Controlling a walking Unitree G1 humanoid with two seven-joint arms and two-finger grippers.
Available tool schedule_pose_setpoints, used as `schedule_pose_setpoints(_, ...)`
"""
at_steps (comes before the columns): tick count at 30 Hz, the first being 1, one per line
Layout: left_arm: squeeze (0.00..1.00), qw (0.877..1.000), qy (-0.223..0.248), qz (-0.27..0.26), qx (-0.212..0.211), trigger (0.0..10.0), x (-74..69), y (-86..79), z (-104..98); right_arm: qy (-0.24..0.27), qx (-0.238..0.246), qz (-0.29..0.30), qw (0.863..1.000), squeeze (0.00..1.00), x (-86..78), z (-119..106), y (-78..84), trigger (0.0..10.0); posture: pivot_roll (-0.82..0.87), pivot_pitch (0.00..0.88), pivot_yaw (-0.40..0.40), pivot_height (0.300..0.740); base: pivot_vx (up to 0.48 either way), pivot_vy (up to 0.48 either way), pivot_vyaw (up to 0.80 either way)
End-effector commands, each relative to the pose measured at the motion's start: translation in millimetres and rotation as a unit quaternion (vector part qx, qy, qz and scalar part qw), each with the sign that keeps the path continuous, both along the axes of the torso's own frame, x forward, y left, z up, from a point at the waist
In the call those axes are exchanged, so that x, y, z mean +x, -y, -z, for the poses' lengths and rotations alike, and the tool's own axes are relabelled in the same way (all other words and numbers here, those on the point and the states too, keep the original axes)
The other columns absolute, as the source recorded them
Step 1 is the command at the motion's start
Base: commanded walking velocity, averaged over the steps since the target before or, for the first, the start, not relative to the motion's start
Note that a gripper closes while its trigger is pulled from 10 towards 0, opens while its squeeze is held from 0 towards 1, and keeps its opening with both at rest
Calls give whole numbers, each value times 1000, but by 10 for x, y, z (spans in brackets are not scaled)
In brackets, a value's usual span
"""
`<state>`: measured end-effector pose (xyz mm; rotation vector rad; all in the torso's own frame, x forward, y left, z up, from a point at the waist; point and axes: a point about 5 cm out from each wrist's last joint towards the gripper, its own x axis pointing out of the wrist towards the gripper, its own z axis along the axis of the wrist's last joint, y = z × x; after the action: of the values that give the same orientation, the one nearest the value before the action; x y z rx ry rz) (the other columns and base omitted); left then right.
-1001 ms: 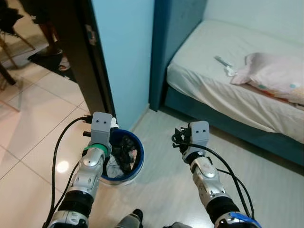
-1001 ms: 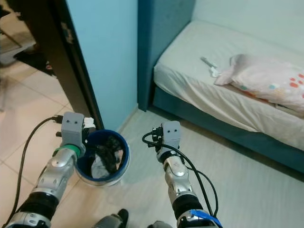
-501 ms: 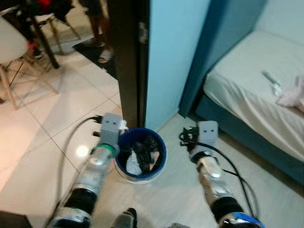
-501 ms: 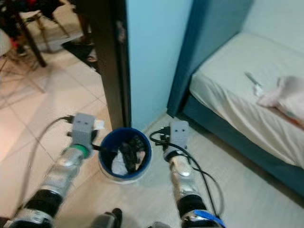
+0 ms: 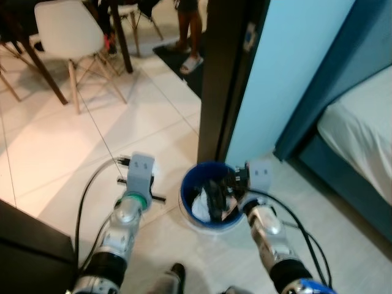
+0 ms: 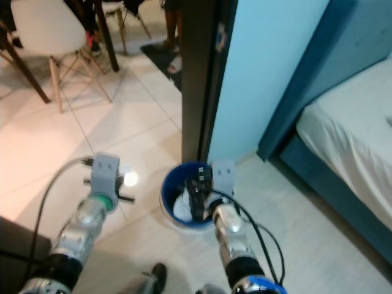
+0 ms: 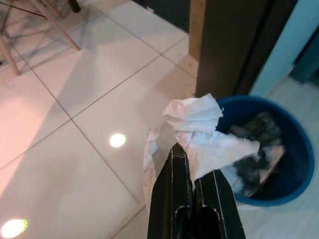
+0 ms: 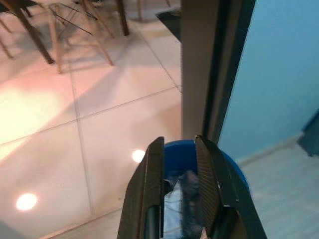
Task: Clean up the room
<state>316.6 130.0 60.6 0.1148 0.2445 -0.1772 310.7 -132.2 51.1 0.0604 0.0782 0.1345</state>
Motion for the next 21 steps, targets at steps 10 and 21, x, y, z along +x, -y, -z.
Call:
schedule_pose_setpoints(10,0,1000,-19,0,-10,10000,-43,-3,75,-12,11,8,1000,0,-39,41,26,10000,55,101,50,740,0,0,235)
schedule_pose_setpoints(21,0,999,-28,16,-6,10000,3,64,71,-7,18,23,1000,0,-62,26,37,10000,22,100,84,740,0,-393,0)
